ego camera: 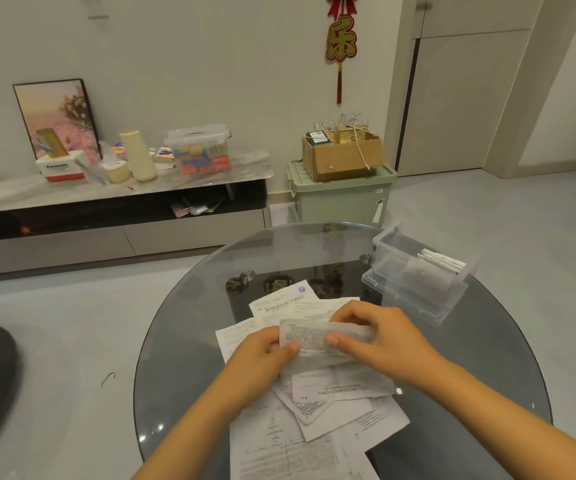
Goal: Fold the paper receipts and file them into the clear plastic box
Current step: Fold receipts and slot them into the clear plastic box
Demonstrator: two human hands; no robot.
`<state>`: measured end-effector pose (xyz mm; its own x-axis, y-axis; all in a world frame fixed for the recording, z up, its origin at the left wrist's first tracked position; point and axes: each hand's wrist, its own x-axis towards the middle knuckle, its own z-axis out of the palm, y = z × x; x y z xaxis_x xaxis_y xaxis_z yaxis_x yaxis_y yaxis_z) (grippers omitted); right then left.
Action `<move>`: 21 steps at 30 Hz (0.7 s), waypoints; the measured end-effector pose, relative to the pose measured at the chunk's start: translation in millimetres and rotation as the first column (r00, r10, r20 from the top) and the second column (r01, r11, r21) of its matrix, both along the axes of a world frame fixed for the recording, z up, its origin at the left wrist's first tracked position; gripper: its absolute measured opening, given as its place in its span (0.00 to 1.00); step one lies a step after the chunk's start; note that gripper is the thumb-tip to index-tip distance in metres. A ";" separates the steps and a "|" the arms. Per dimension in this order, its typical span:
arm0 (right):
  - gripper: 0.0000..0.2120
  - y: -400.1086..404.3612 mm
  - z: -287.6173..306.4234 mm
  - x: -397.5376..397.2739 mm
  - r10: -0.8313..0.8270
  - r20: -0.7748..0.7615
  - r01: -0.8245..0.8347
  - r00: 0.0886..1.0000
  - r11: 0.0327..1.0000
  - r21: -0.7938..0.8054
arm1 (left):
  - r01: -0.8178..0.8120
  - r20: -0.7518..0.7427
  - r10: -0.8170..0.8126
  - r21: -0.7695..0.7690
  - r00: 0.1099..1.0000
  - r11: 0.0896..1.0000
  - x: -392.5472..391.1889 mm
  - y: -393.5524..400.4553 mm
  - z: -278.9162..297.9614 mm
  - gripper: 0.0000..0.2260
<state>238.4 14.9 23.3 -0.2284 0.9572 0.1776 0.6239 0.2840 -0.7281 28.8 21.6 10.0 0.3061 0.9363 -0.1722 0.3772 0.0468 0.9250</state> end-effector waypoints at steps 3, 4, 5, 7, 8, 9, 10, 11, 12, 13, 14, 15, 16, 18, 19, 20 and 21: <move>0.13 9.3 -1.3 3.1 -0.070 -0.005 0.069 0.998 0.993 -0.095 | -0.121 0.015 0.121 -0.011 0.993 0.993 4.3 2.3 -4.2 0.08; 0.16 12.1 -3.0 2.8 -0.079 -0.009 0.078 0.997 0.989 -0.123 | -0.160 0.004 0.160 -0.005 0.987 0.987 6.0 3.8 -6.8 0.07; 0.19 14.2 -4.9 2.1 -0.081 -0.003 0.080 0.997 0.985 -0.152 | -0.197 -0.014 0.197 0.003 0.980 0.980 7.5 5.0 -9.0 0.06; 0.28 18.9 -9.5 0.1 -0.072 0.027 0.076 0.997 0.975 -0.209 | -0.250 -0.058 0.250 0.015 0.966 0.968 10.0 8.5 -10.8 0.06; 0.32 20.4 -11.4 -0.9 -0.066 0.047 0.076 0.997 0.970 -0.230 | -0.262 -0.084 0.262 0.020 0.961 0.965 11.4 10.2 -11.2 0.10; 0.34 21.2 -13.3 -1.8 -0.065 0.073 0.080 0.995 0.967 -0.242 | -0.261 -0.110 0.262 0.025 0.959 0.965 12.4 11.3 -11.8 0.15; 0.36 21.6 -15.2 -2.9 -0.068 0.099 0.091 0.993 0.966 -0.240 | -0.249 -0.145 0.252 0.039 0.957 0.968 13.5 12.1 -12.5 0.21; 0.37 22.2 -17.0 -3.4 -0.079 0.128 0.107 0.989 0.967 -0.231 | -0.223 -0.188 0.231 0.062 0.955 0.973 15.0 12.1 -13.1 0.27; 0.39 22.7 -18.5 -3.4 -0.092 0.156 0.125 0.983 0.968 -0.220 | -0.190 -0.235 0.207 0.095 0.950 0.977 16.5 11.9 -14.0 0.32; 0.39 23.7 -20.0 -3.0 -0.103 0.183 0.142 0.978 0.967 -0.213 | -0.148 -0.288 0.181 0.135 0.940 0.980 17.1 11.7 -15.7 0.36; 0.40 24.2 -21.0 -2.5 -0.106 0.212 0.152 0.971 0.966 -0.211 | -0.091 -0.352 0.151 0.181 0.924 0.979 17.2 11.0 -16.6 0.39; 0.40 24.5 -21.7 -1.8 -0.100 0.249 0.156 0.963 0.964 -0.214 | -0.019 -0.419 0.112 0.220 0.901 0.975 16.7 10.0 -16.6 0.40; 0.39 24.2 -22.5 -1.3 -0.087 0.296 0.156 0.951 0.964 -0.215 | 0.060 -0.481 0.074 0.257 0.873 0.965 15.6 9.1 -16.3 0.41; 0.34 22.6 -22.4 -0.2 -0.068 0.388 0.149 0.919 0.971 -0.184 | 0.208 -0.592 0.008 0.296 0.806 0.932 12.1 8.6 -14.3 0.38; 0.32 21.6 -22.0 0.6 -0.068 0.425 0.144 0.902 0.978 -0.149 | 0.274 -0.642 -0.020 0.299 0.767 0.914 10.0 8.7 -13.7 0.35; 0.29 21.0 -20.7 1.5 -0.068 0.460 0.130 0.886 0.986 -0.104 | 0.329 -0.684 -0.042 0.295 0.728 0.897 8.1 8.8 -13.1 0.32; 0.27 20.5 -18.5 2.5 -0.060 0.493 0.105 0.868 0.992 -0.065 | 0.365 -0.712 -0.064 0.279 0.699 0.888 6.5 9.1 -13.8 0.30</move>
<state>240.9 35.3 4.8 -0.1836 0.9828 -0.0211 0.9248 0.1654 -0.3425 35.3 30.7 -3.8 0.4502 0.8903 -0.0681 0.8492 -0.4033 0.3410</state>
